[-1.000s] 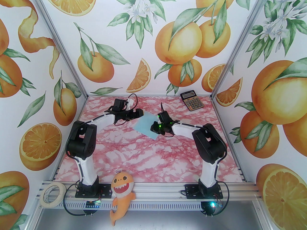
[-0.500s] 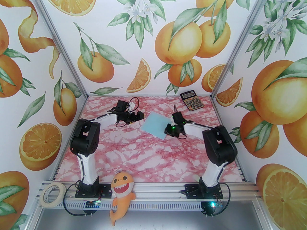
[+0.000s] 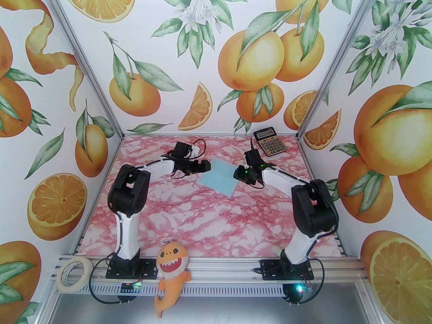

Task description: Fold a paper plane with a square sheet of paper (fold left side to right side)

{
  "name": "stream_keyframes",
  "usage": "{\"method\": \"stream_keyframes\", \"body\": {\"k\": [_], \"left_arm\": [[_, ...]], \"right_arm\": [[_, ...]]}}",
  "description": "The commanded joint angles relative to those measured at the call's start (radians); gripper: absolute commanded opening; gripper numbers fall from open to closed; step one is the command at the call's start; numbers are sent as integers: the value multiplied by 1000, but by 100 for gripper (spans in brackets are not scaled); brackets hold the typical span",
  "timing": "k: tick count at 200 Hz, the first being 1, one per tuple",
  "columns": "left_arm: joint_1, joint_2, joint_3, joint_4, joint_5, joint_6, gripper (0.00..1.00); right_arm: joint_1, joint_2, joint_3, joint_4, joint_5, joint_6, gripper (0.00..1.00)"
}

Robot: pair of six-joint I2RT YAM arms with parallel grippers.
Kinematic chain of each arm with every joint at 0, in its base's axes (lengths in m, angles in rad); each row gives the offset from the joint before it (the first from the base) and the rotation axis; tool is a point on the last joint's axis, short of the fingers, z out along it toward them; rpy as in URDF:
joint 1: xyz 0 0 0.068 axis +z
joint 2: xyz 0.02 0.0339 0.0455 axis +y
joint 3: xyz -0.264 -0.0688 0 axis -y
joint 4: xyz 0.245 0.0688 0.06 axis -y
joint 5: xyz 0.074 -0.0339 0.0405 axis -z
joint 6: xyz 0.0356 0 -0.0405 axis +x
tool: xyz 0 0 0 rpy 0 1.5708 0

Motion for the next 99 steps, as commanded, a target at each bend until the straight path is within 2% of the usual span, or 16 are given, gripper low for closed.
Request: {"method": "stream_keyframes", "body": {"k": [1, 45, 99], "left_arm": [[-22, 45, 71, -72, -62, 70, 97], [-67, 92, 111, -148, -119, 102, 97], [-154, 87, 86, -162, -98, 67, 97]], "right_arm": [[9, 69, 34, 58, 20, 47, 29], [17, 132, 29, 53, 34, 29, 21], [26, 146, -3, 71, 24, 30, 20]]}}
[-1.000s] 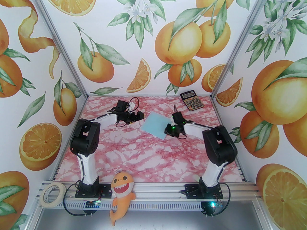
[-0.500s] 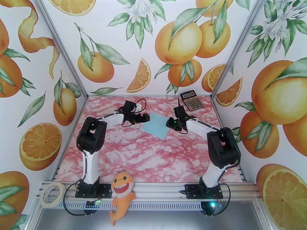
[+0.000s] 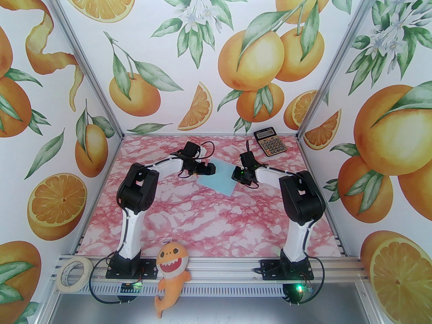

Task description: Fold a paper plane with a square sheet of paper (fold left side to right side)

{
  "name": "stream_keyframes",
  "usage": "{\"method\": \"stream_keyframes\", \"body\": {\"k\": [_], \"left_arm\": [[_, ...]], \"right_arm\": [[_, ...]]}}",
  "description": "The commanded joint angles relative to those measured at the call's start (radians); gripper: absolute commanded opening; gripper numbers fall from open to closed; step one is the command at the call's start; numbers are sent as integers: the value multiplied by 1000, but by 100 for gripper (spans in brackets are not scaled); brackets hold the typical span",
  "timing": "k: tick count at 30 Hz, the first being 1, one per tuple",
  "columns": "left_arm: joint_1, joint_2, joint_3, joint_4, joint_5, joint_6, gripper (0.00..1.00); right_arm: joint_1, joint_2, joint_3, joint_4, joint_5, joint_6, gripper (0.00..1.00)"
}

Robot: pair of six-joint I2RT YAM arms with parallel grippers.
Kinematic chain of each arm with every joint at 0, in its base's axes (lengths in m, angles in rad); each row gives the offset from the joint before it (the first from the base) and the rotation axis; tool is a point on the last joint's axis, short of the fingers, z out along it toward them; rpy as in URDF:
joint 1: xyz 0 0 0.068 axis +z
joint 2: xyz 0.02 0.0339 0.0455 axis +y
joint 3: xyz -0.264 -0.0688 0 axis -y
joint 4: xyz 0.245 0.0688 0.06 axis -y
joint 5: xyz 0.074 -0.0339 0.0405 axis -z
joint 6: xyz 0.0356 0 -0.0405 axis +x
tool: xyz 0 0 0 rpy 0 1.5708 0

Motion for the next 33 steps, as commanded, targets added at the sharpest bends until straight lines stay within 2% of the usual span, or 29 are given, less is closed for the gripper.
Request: {"method": "stream_keyframes", "body": {"k": [1, 10, 22, 26, 29, 30, 31, 33], "left_arm": [[-66, 24, -8, -60, 55, -17, 97], [-77, -9, -99, 144, 228, -225, 97], [-51, 68, -124, 624, 512, -538, 97], [-40, 73, -171, 794, 550, -633, 97], [-35, 76, -182, 831, 554, -656, 97], [-22, 85, -212, 971, 569, -746, 97], [-1, 115, -238, 1219, 586, -910, 96], [7, 132, -238, 1308, 587, -974, 96]], "right_arm": [[13, 36, -23, 8, 12, 5, 20], [17, 36, -36, 26, -2, 8, 20], [13, 58, -45, 35, -17, 3, 20], [11, 52, -52, 39, -16, 2, 20], [10, 50, -54, 39, -17, 2, 20], [7, 51, -56, 39, -17, 2, 20], [6, 47, -59, 39, -17, 2, 20], [7, 49, -59, 39, -17, 2, 20]]}}
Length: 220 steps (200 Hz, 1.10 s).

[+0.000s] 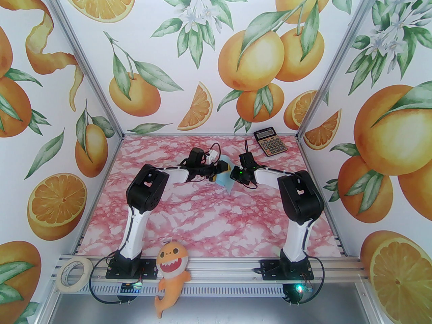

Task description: Fold a paper plane with a square sheet of paper (fold left side to right side)

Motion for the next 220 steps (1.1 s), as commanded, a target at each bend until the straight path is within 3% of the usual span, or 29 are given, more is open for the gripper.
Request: {"method": "stream_keyframes", "body": {"k": [1, 73, 220], "left_arm": [[41, 58, -28, 399, 51, -243, 95], [59, 36, 4, 150, 45, -37, 96], [-16, 280, 372, 116, 47, -59, 96]], "right_arm": [[0, 37, -37, -45, -6, 2, 20], [0, 33, -37, -49, -7, 1, 19], [0, 31, -40, -54, -27, -8, 20]]}}
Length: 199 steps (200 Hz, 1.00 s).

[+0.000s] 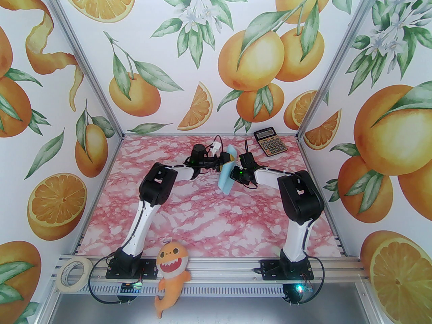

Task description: Fold a paper plane with a square sheet of paper (fold left side to right side)

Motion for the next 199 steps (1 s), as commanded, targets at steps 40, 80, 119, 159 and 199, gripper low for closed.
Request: {"method": "stream_keyframes", "body": {"k": [40, 80, 119, 159, 199], "left_arm": [[12, 41, 66, 46, 9, -31, 96], [54, -110, -175, 126, 50, -18, 95], [63, -207, -318, 112, 81, 27, 93], [90, -231, -362, 202, 70, -38, 91], [90, -240, -347, 57, 69, 64, 87]], "right_arm": [[-4, 26, -35, -79, -10, -13, 20], [-11, 31, -34, -73, -12, -11, 20], [-11, 40, -29, -65, -16, -7, 20], [-10, 39, -34, -68, -15, -4, 20], [-11, 35, -42, -67, -13, -6, 20]]}}
